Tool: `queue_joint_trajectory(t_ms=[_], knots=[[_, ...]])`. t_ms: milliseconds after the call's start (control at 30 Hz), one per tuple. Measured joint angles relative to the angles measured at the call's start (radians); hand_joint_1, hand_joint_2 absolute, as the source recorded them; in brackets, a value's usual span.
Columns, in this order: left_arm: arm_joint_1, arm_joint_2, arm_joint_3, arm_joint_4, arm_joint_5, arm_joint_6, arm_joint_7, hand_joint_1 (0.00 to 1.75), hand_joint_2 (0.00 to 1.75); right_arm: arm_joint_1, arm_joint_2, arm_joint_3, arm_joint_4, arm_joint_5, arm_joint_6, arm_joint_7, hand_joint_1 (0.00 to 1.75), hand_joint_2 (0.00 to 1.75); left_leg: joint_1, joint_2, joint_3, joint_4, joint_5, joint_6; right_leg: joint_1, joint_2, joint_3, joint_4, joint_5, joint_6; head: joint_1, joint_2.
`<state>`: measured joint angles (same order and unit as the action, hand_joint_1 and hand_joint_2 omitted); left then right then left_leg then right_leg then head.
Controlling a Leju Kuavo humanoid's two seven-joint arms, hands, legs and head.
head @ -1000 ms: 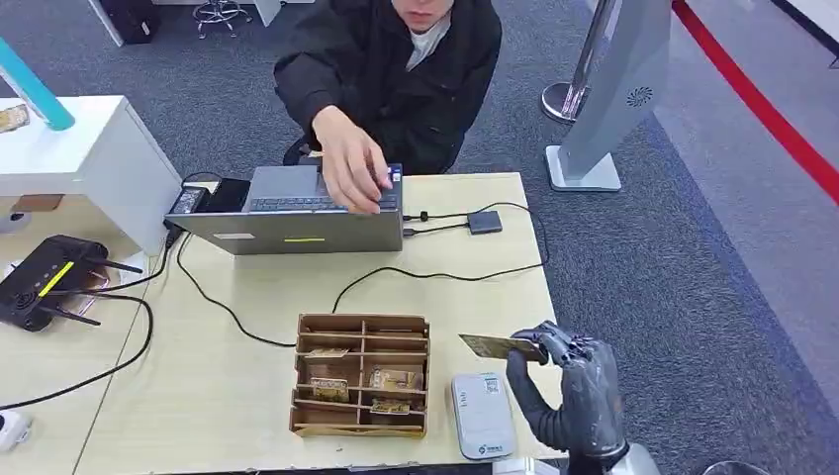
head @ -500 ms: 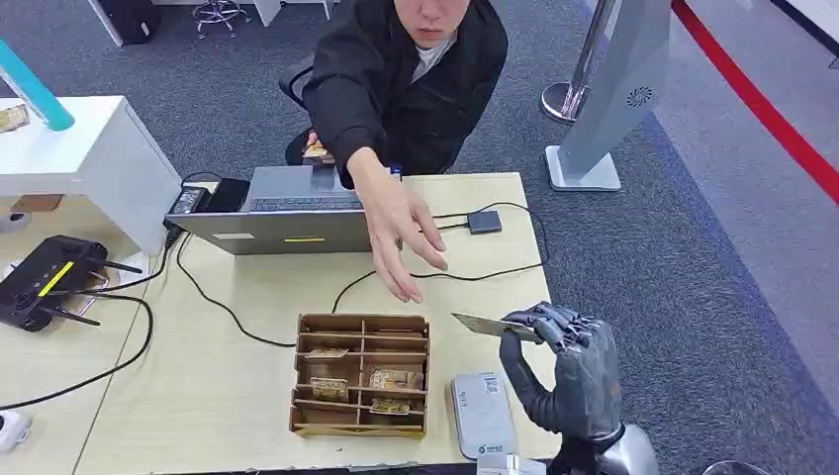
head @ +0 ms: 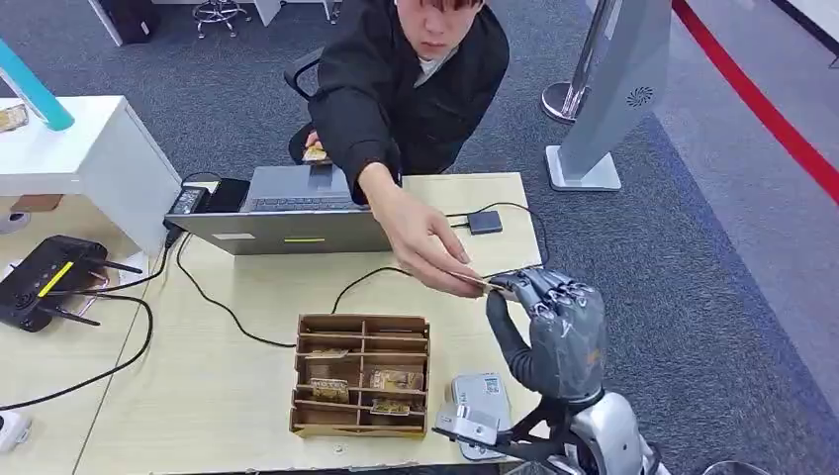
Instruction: Pass the card to the sensor for recognition and then transmit it.
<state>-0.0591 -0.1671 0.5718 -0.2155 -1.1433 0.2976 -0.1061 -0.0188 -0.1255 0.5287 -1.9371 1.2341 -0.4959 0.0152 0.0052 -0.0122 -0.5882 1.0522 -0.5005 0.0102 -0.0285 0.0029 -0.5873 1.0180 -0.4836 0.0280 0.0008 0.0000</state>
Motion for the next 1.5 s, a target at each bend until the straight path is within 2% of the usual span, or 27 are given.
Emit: queue_joint_trajectory(t_ms=[33,67,100,133,167,533,567,800,1067,1167,1433,1500], knots=[[0.000,0.000,0.000,0.000,0.000,0.000,0.000,0.00,0.00,-0.003,0.002,0.001,0.003,0.003,0.000,0.002,1.75,1.75,0.000,0.000,0.000,0.000,0.000,0.000,0.000,0.000,0.000,0.000,0.000,0.000,0.000,0.000],[0.000,0.000,0.000,0.000,-0.001,0.000,0.000,0.00,0.00,-0.007,0.003,0.001,0.005,0.003,0.001,0.003,1.20,1.75,0.000,0.000,0.000,0.000,0.000,0.000,0.000,0.000,0.000,0.000,0.000,0.000,0.000,0.000],[0.000,0.000,-0.001,0.000,-0.002,0.000,0.000,0.00,0.00,-0.010,0.005,0.002,0.009,0.004,0.000,0.004,0.21,1.75,0.000,0.000,0.000,0.000,0.000,0.000,0.000,0.000,0.000,0.000,0.000,0.000,0.000,0.000],[0.000,0.000,-0.002,0.000,-0.003,0.000,0.001,0.00,0.00,-0.012,0.006,0.003,0.011,0.002,0.000,0.005,0.21,1.75,0.000,0.000,0.000,0.000,0.000,0.000,0.000,0.000,0.000,0.000,0.000,0.000,0.000,0.000],[0.000,0.000,-0.003,0.000,-0.003,0.000,0.001,0.00,0.00,-0.012,0.006,0.004,0.011,-0.002,0.000,0.006,0.00,1.75,0.000,0.000,0.000,0.000,0.000,0.000,0.000,0.000,0.000,0.000,0.000,0.000,0.000,0.000],[0.000,0.000,-0.006,0.000,-0.003,-0.001,0.010,0.00,0.00,-0.015,0.007,0.013,0.019,-0.054,0.024,0.014,0.00,1.75,0.000,0.000,0.000,0.000,0.000,0.000,0.000,0.000,0.000,0.000,0.000,0.000,0.000,0.000],[0.000,0.000,-0.006,0.000,-0.003,-0.001,0.010,0.00,0.00,-0.015,0.007,0.013,0.020,-0.054,0.024,0.014,0.00,0.00,0.000,0.000,0.000,0.000,0.000,0.000,0.000,0.000,0.000,0.000,0.000,0.000,0.000,0.000],[0.000,0.000,-0.006,0.000,-0.002,-0.002,0.010,0.00,0.00,-0.011,0.007,0.014,0.021,-0.073,0.024,0.013,0.00,0.00,0.000,0.000,0.000,0.000,0.000,0.000,0.000,0.000,0.000,0.000,0.000,0.000,0.000,0.000],[0.003,0.000,-0.006,0.000,0.006,-0.003,0.003,0.00,0.00,0.013,0.007,0.015,-0.004,-0.191,0.062,-0.008,0.00,0.00,0.000,0.000,0.000,0.000,0.000,0.000,0.000,0.000,0.000,0.000,0.000,0.000,0.000,0.000],[0.004,0.000,-0.006,0.000,0.013,-0.003,0.001,0.00,0.00,0.023,0.007,0.016,-0.026,-0.271,0.094,-0.019,0.00,0.00,0.000,0.000,0.000,0.000,0.000,0.000,0.000,0.000,0.000,0.000,0.000,0.000,0.000,0.000],[0.008,0.001,-0.005,0.000,0.035,-0.006,-0.012,0.00,0.00,0.014,-0.007,0.045,-0.088,-0.505,0.247,-0.026,0.00,0.00,0.000,0.000,0.000,0.000,0.000,0.000,0.000,0.000,0.000,0.000,0.000,0.000,0.000,0.000],[0.009,0.001,-0.005,0.000,0.037,-0.008,-0.013,0.00,0.00,0.003,-0.013,0.055,-0.097,-0.535,0.264,-0.029,0.00,0.00,0.000,0.000,0.000,0.000,0.000,0.000,0.000,0.000,0.000,0.000,0.000,0.000,0.000,0.000]])
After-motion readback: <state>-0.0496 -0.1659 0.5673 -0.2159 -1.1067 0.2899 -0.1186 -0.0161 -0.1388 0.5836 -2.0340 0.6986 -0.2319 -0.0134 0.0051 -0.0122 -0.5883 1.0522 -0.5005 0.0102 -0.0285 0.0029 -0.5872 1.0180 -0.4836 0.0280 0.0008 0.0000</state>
